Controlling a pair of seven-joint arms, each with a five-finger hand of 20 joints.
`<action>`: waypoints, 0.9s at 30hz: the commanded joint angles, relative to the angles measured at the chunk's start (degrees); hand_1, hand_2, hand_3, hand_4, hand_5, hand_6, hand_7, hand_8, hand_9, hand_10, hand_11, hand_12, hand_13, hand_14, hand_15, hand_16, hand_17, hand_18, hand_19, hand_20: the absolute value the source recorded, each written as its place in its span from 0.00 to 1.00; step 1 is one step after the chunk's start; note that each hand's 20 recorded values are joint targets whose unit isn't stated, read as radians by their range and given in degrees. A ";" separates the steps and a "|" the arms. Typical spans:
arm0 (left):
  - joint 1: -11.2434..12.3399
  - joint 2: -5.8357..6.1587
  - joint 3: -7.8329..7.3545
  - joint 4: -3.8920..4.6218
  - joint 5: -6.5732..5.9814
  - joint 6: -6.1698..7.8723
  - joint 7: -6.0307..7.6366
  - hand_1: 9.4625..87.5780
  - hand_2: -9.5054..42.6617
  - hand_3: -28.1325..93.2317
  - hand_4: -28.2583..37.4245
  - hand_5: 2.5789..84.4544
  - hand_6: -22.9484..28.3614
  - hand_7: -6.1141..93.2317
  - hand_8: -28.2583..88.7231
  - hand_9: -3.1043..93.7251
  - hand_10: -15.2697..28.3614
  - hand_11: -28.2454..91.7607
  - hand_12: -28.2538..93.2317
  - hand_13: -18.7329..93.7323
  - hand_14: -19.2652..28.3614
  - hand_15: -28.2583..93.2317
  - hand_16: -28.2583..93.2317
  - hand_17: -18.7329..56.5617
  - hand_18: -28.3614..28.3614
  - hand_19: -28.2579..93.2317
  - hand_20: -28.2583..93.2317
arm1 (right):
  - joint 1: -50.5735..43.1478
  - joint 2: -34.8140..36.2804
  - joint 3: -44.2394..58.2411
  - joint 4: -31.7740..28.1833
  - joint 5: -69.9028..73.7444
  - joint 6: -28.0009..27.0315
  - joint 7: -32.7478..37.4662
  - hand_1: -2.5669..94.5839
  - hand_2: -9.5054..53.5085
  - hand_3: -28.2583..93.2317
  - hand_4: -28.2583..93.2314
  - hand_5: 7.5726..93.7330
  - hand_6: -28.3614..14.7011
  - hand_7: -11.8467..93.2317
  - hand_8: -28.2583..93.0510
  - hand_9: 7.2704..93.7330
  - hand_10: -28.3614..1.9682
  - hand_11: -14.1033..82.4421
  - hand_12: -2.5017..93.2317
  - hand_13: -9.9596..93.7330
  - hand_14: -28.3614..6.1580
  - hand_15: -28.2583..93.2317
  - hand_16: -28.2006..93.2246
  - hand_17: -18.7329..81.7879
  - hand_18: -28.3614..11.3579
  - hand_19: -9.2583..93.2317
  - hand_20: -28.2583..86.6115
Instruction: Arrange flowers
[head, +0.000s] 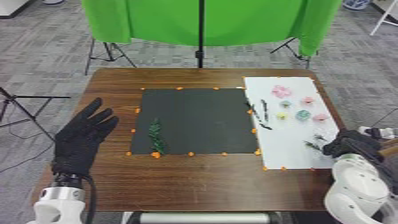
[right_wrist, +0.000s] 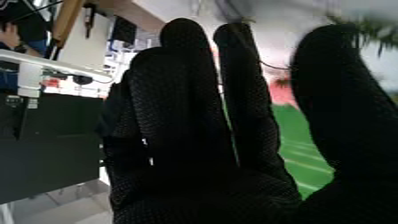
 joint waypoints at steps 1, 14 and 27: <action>0.56 -0.31 -0.25 -0.01 0.04 0.13 -0.25 0.21 0.28 0.90 0.10 0.45 0.64 0.20 0.16 0.41 0.82 0.44 0.32 0.40 0.99 0.65 0.16 0.14 0.95 0.69 0.28 | 1.38 1.54 -3.35 1.89 -4.59 1.13 -0.22 0.55 0.00 0.80 0.00 0.91 0.64 0.27 0.26 0.84 0.52 0.58 0.26 0.77 0.47 0.87 0.35 0.49 0.06 0.97 0.58; 1.73 -0.96 -1.50 -0.88 0.36 0.36 -1.03 0.21 0.28 0.90 0.10 0.45 0.64 0.20 0.16 0.41 0.82 0.44 0.32 0.41 0.99 0.65 0.16 0.14 0.95 0.69 0.28 | 7.21 0.01 -8.07 -6.59 -12.18 12.22 -3.66 0.59 0.00 0.83 0.00 0.97 0.62 0.29 0.30 0.90 0.56 0.62 0.30 0.82 0.51 0.89 0.37 0.54 0.07 1.00 0.63; 2.61 -1.09 -1.73 -1.50 0.63 0.56 -0.98 0.21 0.28 0.90 0.10 0.45 0.64 0.20 0.16 0.41 0.82 0.44 0.32 0.41 0.99 0.65 0.16 0.14 0.95 0.69 0.28 | 38.91 -18.55 -41.57 2.30 -5.66 8.97 -12.46 0.57 0.00 0.84 0.00 0.98 0.62 0.28 0.31 0.91 0.55 0.65 0.28 0.84 0.50 0.90 0.37 0.56 0.05 1.00 0.67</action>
